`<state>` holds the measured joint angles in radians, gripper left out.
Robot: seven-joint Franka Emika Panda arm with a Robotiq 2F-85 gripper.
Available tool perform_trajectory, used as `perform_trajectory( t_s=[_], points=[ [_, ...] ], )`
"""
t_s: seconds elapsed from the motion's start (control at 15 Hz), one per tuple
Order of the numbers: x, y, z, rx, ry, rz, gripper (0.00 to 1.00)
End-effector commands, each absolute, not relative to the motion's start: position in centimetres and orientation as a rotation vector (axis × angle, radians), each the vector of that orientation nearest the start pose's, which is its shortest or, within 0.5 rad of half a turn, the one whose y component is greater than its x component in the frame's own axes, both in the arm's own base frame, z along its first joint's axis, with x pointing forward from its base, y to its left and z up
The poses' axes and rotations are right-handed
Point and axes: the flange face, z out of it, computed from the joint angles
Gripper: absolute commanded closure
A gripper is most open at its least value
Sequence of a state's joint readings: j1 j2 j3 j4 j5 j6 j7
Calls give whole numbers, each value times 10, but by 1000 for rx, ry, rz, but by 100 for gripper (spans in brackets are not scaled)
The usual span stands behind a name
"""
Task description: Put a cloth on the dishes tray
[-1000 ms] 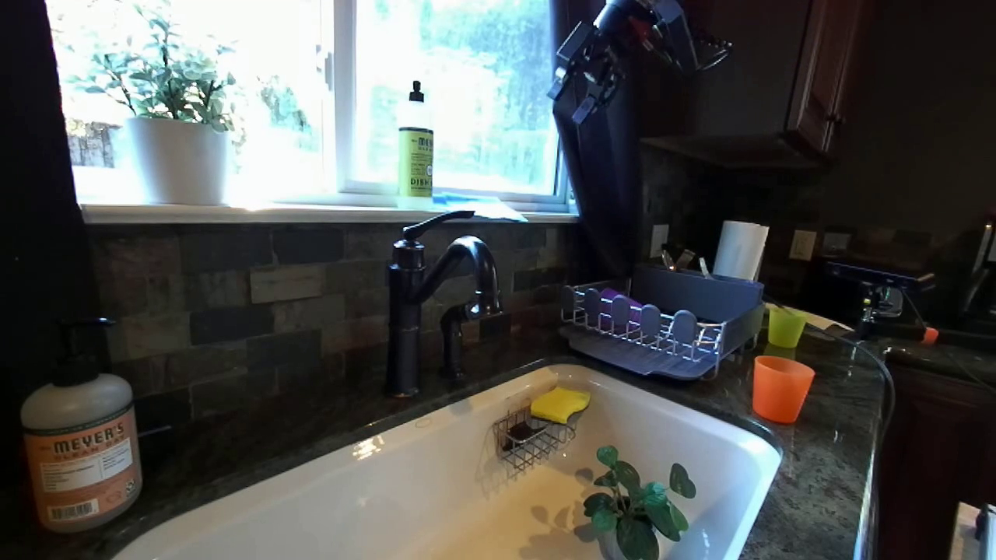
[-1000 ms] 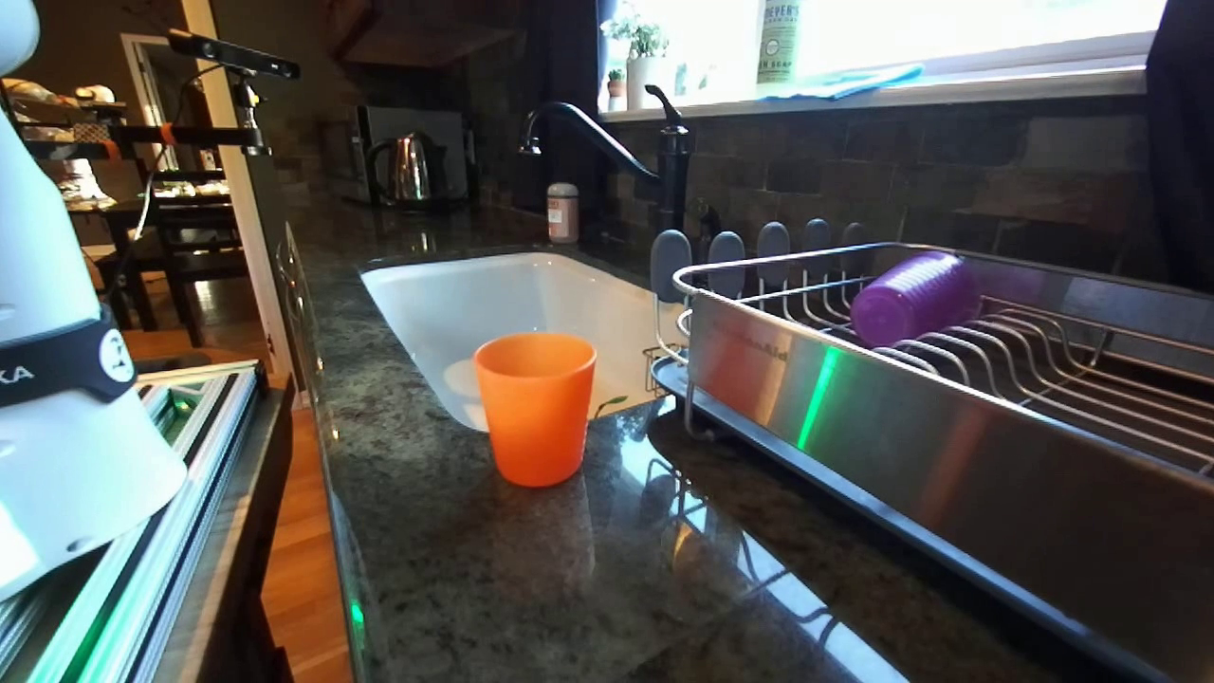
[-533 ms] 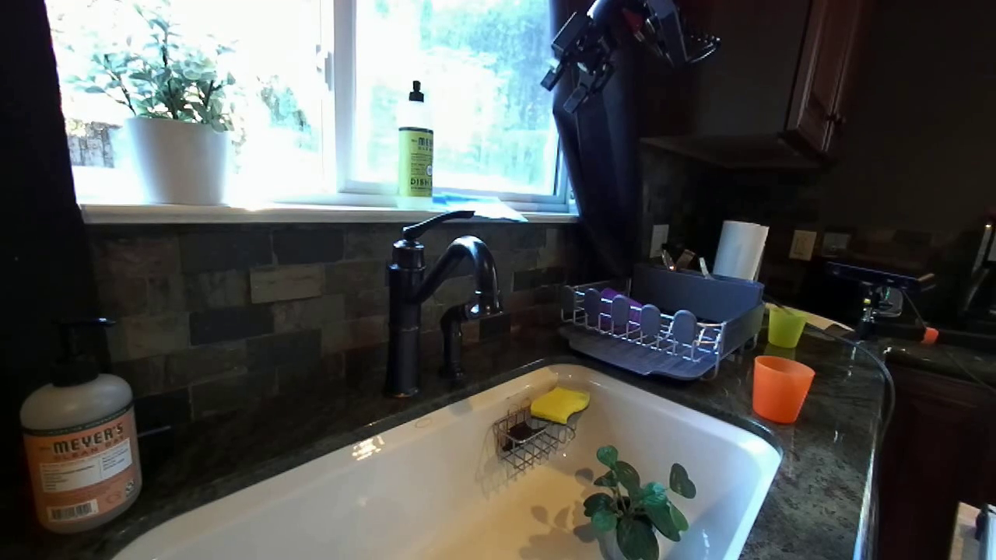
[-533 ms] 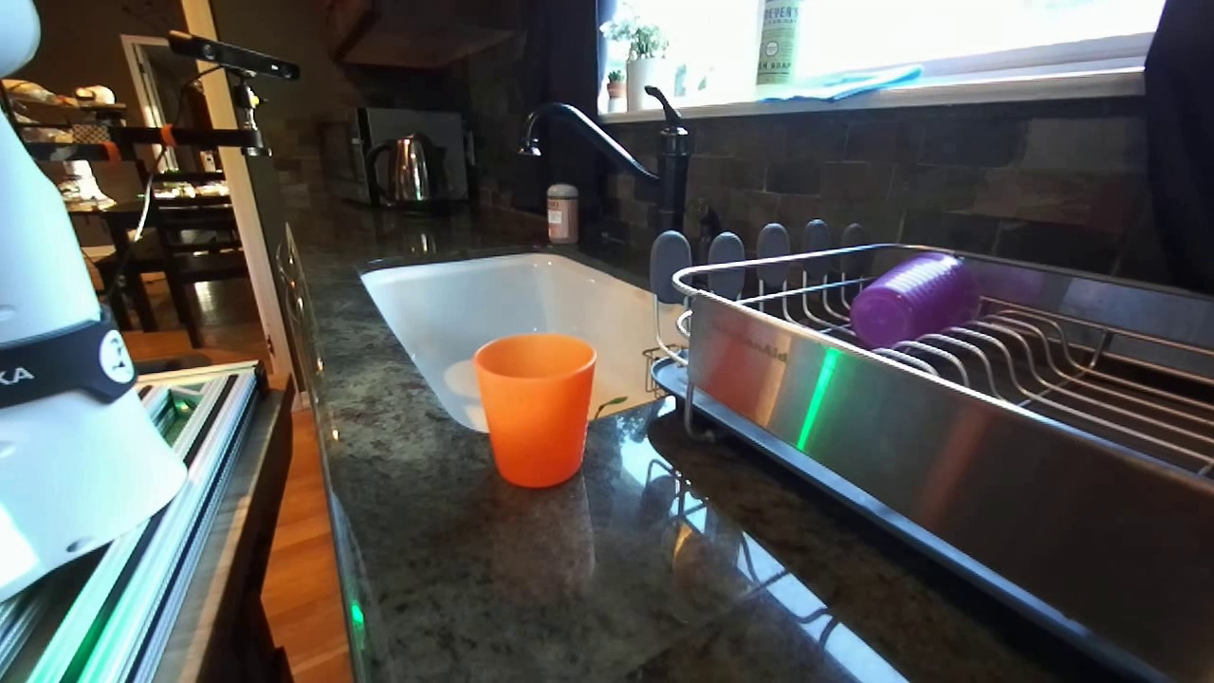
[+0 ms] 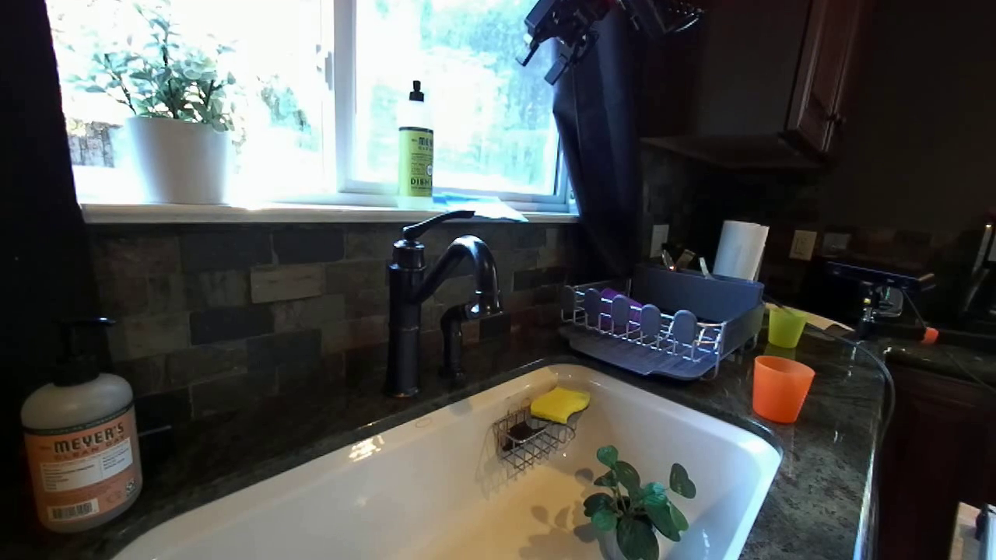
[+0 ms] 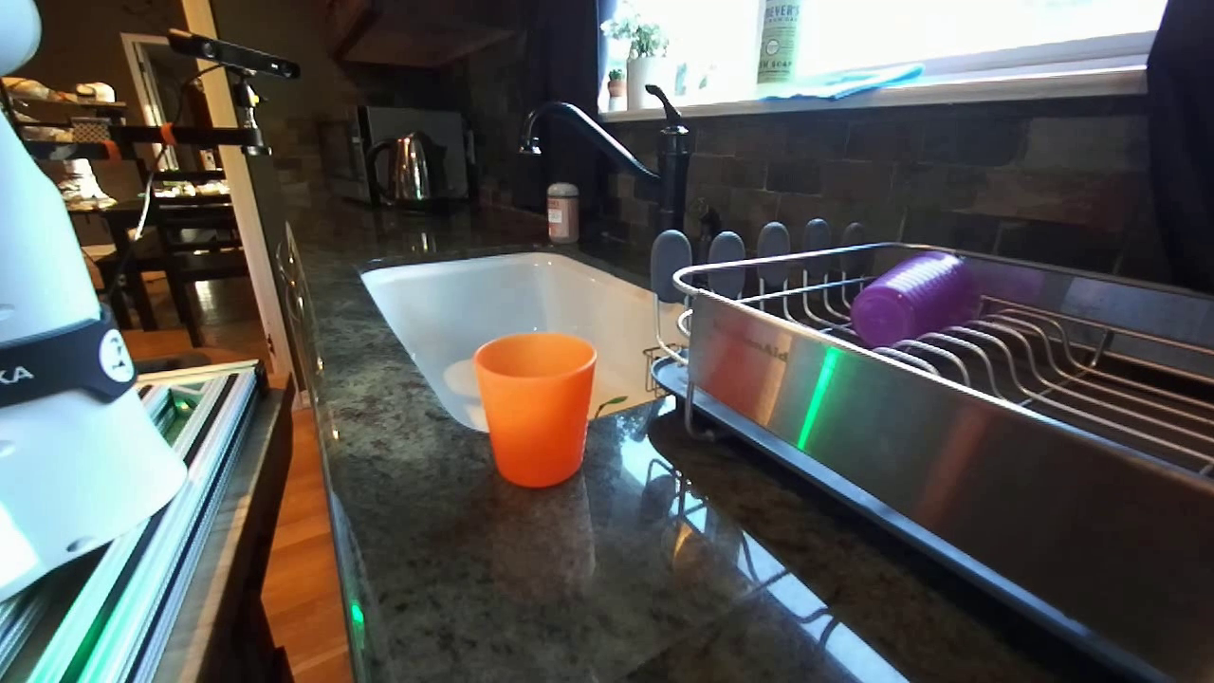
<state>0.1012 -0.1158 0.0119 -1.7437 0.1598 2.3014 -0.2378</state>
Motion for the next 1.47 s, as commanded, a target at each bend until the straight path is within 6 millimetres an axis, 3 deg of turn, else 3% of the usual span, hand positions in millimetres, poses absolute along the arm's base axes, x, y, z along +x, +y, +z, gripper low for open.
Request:
perform_trajectory(
  t_s=[0.0, 0.13, 0.47, 0.73, 0.93, 1.07, 1.33, 1.4],
  points=[
    [584, 75, 691, -2945, -329, -980, 0],
    [595, 77, 677, -2925, -315, -996, 0],
    [623, 57, 612, -2834, -238, -866, 0],
    [648, 29, 568, -2882, -99, -803, 0],
    [662, 28, 538, -2911, -85, -737, 0],
    [675, 31, 526, -2936, -25, -761, 0],
    [697, 30, 523, -3034, 62, -913, 0],
    [684, 29, 524, -3000, 7, -867, 0]
  ],
)
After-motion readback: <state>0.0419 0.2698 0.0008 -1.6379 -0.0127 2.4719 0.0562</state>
